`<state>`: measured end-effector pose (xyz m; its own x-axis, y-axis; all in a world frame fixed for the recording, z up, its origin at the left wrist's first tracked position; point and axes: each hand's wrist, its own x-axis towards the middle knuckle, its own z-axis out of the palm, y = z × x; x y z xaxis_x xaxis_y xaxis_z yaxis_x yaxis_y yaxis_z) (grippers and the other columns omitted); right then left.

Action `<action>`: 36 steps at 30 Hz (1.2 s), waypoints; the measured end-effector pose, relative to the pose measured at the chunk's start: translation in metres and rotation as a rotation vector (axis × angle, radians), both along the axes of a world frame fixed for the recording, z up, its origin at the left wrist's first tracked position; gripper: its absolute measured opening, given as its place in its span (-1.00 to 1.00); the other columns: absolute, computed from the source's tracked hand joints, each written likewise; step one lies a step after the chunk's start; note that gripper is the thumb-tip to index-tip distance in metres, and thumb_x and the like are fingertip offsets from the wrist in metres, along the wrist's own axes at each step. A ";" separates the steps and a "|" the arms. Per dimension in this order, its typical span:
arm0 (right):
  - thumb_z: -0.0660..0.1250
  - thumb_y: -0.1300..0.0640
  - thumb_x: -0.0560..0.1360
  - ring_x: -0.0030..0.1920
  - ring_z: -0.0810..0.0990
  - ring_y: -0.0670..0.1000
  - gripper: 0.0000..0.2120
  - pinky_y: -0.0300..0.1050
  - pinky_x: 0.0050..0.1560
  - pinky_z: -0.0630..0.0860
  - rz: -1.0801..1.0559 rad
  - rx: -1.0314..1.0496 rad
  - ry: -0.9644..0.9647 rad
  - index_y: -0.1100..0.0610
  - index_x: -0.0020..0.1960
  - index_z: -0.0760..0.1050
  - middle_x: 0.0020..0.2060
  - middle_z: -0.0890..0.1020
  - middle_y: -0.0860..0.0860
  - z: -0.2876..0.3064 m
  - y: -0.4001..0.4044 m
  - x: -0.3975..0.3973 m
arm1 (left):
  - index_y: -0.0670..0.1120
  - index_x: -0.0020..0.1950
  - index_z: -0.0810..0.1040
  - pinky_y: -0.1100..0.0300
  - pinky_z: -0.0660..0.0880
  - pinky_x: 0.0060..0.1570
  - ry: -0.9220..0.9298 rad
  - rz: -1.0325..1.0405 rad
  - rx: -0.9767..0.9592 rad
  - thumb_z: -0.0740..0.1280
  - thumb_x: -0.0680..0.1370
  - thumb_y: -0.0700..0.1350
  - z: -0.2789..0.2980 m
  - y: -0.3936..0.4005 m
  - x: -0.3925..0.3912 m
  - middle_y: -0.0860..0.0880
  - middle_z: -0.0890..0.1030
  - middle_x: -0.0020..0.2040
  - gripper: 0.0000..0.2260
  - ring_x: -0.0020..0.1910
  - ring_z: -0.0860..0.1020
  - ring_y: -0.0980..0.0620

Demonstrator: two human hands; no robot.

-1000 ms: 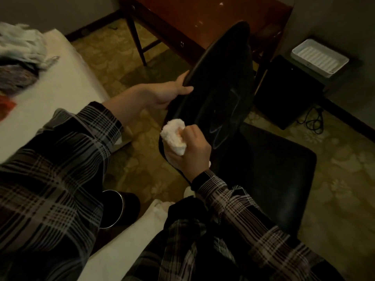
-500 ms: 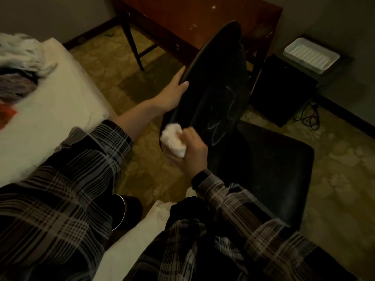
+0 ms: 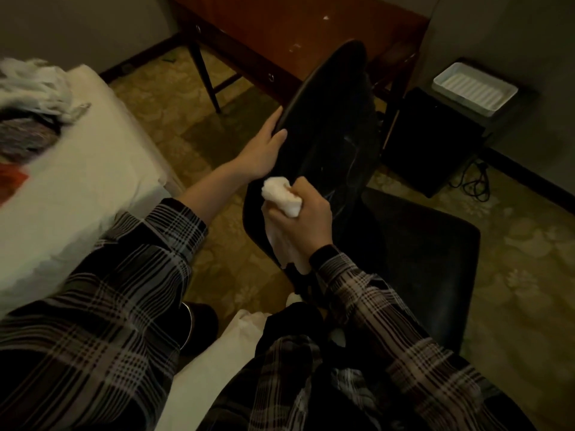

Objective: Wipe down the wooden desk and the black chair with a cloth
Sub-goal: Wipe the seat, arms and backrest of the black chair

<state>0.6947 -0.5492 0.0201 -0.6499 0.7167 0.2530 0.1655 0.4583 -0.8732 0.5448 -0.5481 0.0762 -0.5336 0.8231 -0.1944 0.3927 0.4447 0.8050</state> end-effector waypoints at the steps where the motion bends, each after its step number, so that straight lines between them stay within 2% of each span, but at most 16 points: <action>1: 0.38 -0.02 0.37 -0.27 0.43 0.02 -0.71 -0.02 -0.26 0.39 0.005 0.018 0.000 0.03 -0.19 0.26 -0.29 0.39 -0.06 -0.001 -0.001 -0.004 | 0.00 0.56 -0.05 0.21 0.23 0.33 -0.008 0.001 0.007 0.01 0.67 -0.02 -0.001 -0.001 -0.001 0.00 0.15 0.52 -0.53 0.45 0.21 0.03; 3: 0.32 -0.07 0.36 -0.28 0.42 0.03 -0.72 -0.05 -0.28 0.36 -0.006 0.056 0.009 0.03 -0.18 0.25 -0.28 0.38 -0.05 -0.008 -0.006 -0.004 | 0.00 0.56 -0.06 0.16 0.23 0.37 -0.029 0.001 0.016 0.01 0.67 0.00 -0.004 -0.003 -0.002 0.00 0.14 0.52 -0.52 0.45 0.21 0.03; 5: 0.28 -0.09 0.34 -0.31 0.44 0.06 -0.73 -0.05 -0.31 0.37 -0.018 0.082 0.023 0.03 -0.19 0.25 -0.30 0.39 0.01 -0.025 -0.013 0.004 | 0.00 0.56 -0.06 0.24 0.21 0.33 -0.037 0.000 0.017 0.01 0.67 0.00 -0.004 -0.003 -0.004 0.01 0.12 0.53 -0.52 0.45 0.19 0.05; 8: 0.32 -0.11 0.31 -0.33 0.45 0.03 -0.69 -0.23 -0.29 0.30 0.023 0.163 -0.029 0.01 -0.15 0.26 -0.29 0.47 0.05 -0.054 -0.022 0.022 | -0.03 0.56 -0.06 0.32 0.15 0.26 -0.071 0.003 0.030 0.01 0.68 -0.03 -0.005 -0.005 -0.005 0.01 0.10 0.53 -0.53 0.46 0.16 0.09; 10: 0.35 -0.12 0.29 -0.32 0.43 -0.02 -0.67 -0.28 -0.29 0.25 0.066 0.158 -0.047 0.01 -0.14 0.28 -0.29 0.46 0.00 -0.060 -0.019 0.032 | -0.04 0.56 -0.06 0.34 0.13 0.27 -0.099 0.008 0.048 0.01 0.68 -0.04 -0.004 -0.006 -0.003 0.01 0.08 0.53 -0.53 0.46 0.13 0.10; 13: 0.35 -0.10 0.28 -0.32 0.45 -0.02 -0.70 -0.16 -0.31 0.36 0.072 0.057 -0.077 0.07 -0.19 0.35 -0.31 0.43 -0.07 -0.045 -0.001 0.030 | -0.02 0.56 -0.05 0.35 0.14 0.26 -0.120 0.018 0.058 0.03 0.67 -0.03 -0.002 -0.002 0.001 0.03 0.10 0.53 -0.52 0.44 0.15 0.14; 16: 0.33 -0.10 0.29 -0.28 0.52 0.05 -0.65 0.01 -0.27 0.47 0.011 -0.082 -0.007 0.18 -0.18 0.41 -0.29 0.52 0.06 -0.026 0.018 0.020 | 0.05 0.55 -0.03 0.34 0.22 0.18 -0.125 0.046 0.054 0.07 0.66 0.00 -0.003 -0.002 0.003 0.09 0.18 0.49 -0.51 0.29 0.25 0.25; 19: 0.33 -0.08 0.30 -0.27 0.51 0.02 -0.64 -0.01 -0.25 0.47 0.042 -0.082 0.036 0.22 -0.17 0.42 -0.28 0.52 0.09 -0.011 0.028 0.008 | 0.08 0.54 0.06 0.38 0.31 0.04 -0.116 0.105 0.043 0.14 0.63 0.02 -0.003 -0.007 0.006 0.15 0.33 0.35 -0.51 0.21 0.36 0.24; 22: 0.32 -0.05 0.31 -0.28 0.50 0.05 -0.66 0.05 -0.27 0.47 0.105 -0.052 0.017 0.22 -0.17 0.41 -0.28 0.50 0.10 -0.006 0.029 0.008 | 0.02 0.50 0.18 0.41 0.34 -0.07 -0.029 0.164 0.011 0.18 0.62 0.01 0.000 -0.013 0.016 0.14 0.42 0.21 -0.54 0.13 0.43 0.20; 25: 0.31 -0.05 0.31 -0.28 0.51 0.07 -0.66 0.07 -0.27 0.48 0.142 -0.038 0.034 0.24 -0.16 0.43 -0.27 0.51 0.10 -0.009 0.027 0.016 | 0.00 0.51 0.14 0.37 0.33 0.00 0.061 0.177 -0.031 0.20 0.62 -0.01 0.000 -0.023 0.028 0.08 0.43 0.28 -0.51 0.14 0.41 0.20; 29: 0.31 -0.09 0.31 -0.32 0.50 0.09 -0.62 0.06 -0.31 0.48 0.224 0.012 0.042 0.24 -0.20 0.42 -0.30 0.51 0.10 -0.009 0.027 0.028 | 0.03 0.53 0.09 0.37 0.33 -0.03 0.087 0.216 -0.057 0.19 0.61 0.02 -0.003 -0.044 0.050 0.11 0.41 0.29 -0.49 0.15 0.41 0.19; 36: 0.29 -0.17 0.27 -0.25 0.50 0.04 -0.62 0.03 -0.23 0.49 0.287 -0.063 0.004 0.14 -0.19 0.36 -0.25 0.51 0.07 0.008 0.030 0.044 | 0.06 0.55 0.03 0.33 0.30 0.20 0.097 0.262 -0.004 0.22 0.60 0.03 -0.014 -0.073 0.076 0.07 0.30 0.45 -0.42 0.35 0.35 0.12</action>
<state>0.7387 -0.5191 0.0279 -0.8271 0.5185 0.2169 0.0333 0.4305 -0.9020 0.6204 -0.6210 0.0623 -0.7442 0.6543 -0.1344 0.3397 0.5440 0.7673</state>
